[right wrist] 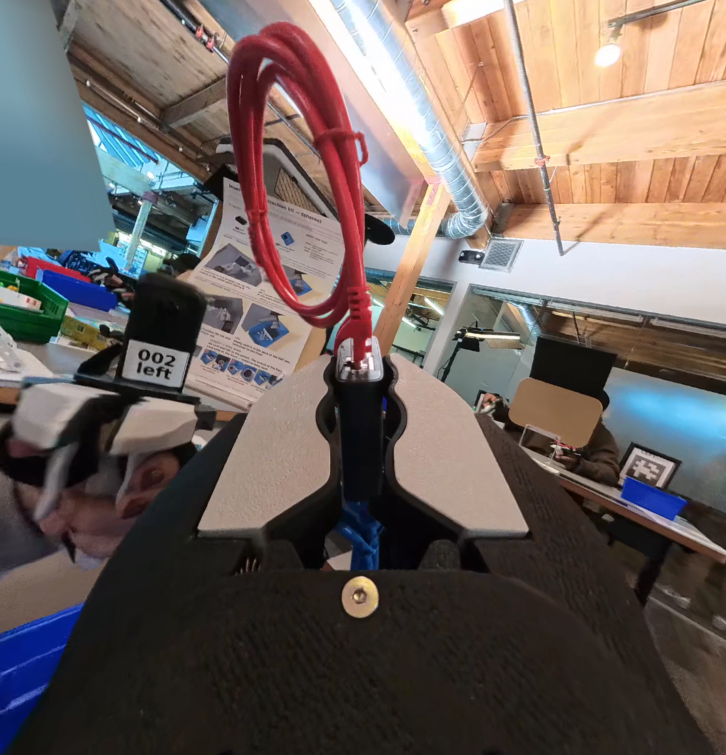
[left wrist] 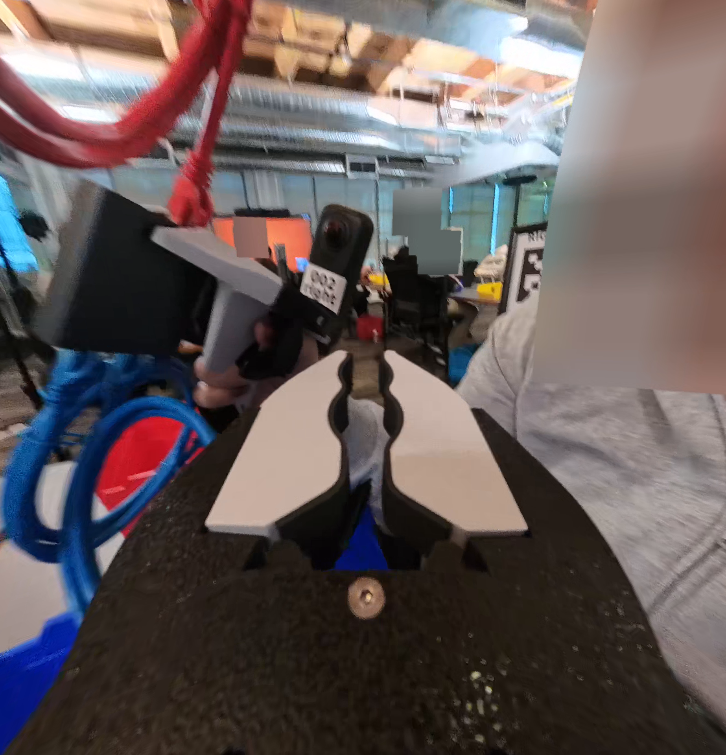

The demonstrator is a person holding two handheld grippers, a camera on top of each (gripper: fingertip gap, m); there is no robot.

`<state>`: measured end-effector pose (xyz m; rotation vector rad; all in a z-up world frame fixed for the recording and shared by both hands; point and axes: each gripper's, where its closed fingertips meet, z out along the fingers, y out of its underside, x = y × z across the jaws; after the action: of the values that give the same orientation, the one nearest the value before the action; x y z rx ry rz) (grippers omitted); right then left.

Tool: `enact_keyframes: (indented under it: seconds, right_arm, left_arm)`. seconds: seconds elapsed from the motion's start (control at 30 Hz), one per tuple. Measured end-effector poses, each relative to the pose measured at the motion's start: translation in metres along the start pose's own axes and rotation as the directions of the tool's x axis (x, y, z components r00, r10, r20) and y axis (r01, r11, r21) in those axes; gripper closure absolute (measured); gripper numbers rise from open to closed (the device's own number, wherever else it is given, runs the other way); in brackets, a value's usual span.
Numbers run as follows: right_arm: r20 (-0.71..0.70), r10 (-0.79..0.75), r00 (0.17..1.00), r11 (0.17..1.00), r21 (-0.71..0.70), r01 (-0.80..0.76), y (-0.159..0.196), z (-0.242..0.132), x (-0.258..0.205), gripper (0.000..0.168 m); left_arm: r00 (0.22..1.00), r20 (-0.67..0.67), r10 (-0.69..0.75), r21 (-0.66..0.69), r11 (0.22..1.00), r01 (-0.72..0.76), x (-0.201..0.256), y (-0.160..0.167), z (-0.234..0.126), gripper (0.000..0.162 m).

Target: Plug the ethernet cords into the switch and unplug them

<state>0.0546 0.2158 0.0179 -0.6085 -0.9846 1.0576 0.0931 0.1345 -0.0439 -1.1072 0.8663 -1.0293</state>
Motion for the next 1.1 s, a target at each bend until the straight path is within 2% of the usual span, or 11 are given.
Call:
enact_keyframes:
  seconds: [0.07, 0.2, 0.3, 0.37, 0.43, 0.53, 0.7, 0.9, 0.97, 1.03, 1.1]
  right_arm:
    - [0.000, 0.027, 1.000, 1.000, 0.012, -0.027, -0.002, -0.002, 0.003, 0.149]
    - [0.069, 0.106, 0.992, 0.994, 0.029, -0.108, -0.006, -0.004, -0.001, 0.150]
    - [0.199, 0.160, 0.967, 0.987, 0.004, -0.164, -0.005, -0.001, -0.021, 0.149]
    - [0.283, 0.159, 0.946, 0.987, -0.034, -0.156, -0.001, 0.000, -0.038, 0.150]
    - [0.365, 0.158, 0.917, 0.987, -0.075, -0.140, 0.004, 0.000, -0.056, 0.150]
    - [0.477, 0.172, 0.862, 0.984, -0.117, -0.132, 0.007, -0.002, -0.080, 0.149]
    - [0.584, 0.177, 0.792, 0.982, -0.162, -0.100, 0.013, -0.005, -0.108, 0.149]
    - [0.561, 0.143, 0.815, 0.983, -0.174, -0.053, 0.016, -0.003, -0.111, 0.146]
    - [0.521, 0.070, 0.850, 0.985, -0.170, 0.023, 0.020, 0.000, -0.108, 0.144]
    - [0.486, 0.011, 0.874, 0.992, -0.118, 0.053, 0.011, -0.001, -0.102, 0.138]
    - [0.480, 0.039, 0.876, 0.998, -0.066, -0.008, -0.007, -0.006, -0.097, 0.137]
  left_arm:
    - [0.994, 0.089, 0.056, 0.116, 0.991, -0.067, -0.010, -0.019, -0.010, 0.161]
    - [0.924, 0.372, 0.085, 0.225, 0.958, -0.179, -0.043, -0.047, -0.053, 0.158]
    - [0.834, 0.526, 0.168, 0.060, 0.971, -0.233, -0.066, -0.036, -0.070, 0.121]
    - [0.844, 0.495, 0.208, -0.093, 0.978, -0.187, -0.067, -0.017, -0.062, 0.088]
    - [0.865, 0.436, 0.247, -0.206, 0.963, -0.171, -0.062, -0.001, -0.050, 0.071]
    - [0.846, 0.387, 0.366, -0.312, 0.916, -0.253, -0.057, 0.013, -0.037, 0.079]
    - [0.845, 0.279, 0.456, -0.338, 0.870, -0.358, -0.040, 0.020, -0.025, 0.118]
    - [0.798, 0.267, 0.540, -0.367, 0.823, -0.434, -0.041, 0.019, -0.030, 0.129]
    - [0.783, 0.287, 0.552, -0.363, 0.819, -0.445, -0.044, 0.017, -0.033, 0.134]
    - [0.756, 0.314, 0.574, -0.376, 0.807, -0.456, -0.051, 0.017, -0.041, 0.140]
    - [0.740, 0.325, 0.589, -0.367, 0.800, -0.475, -0.054, 0.016, -0.049, 0.140]
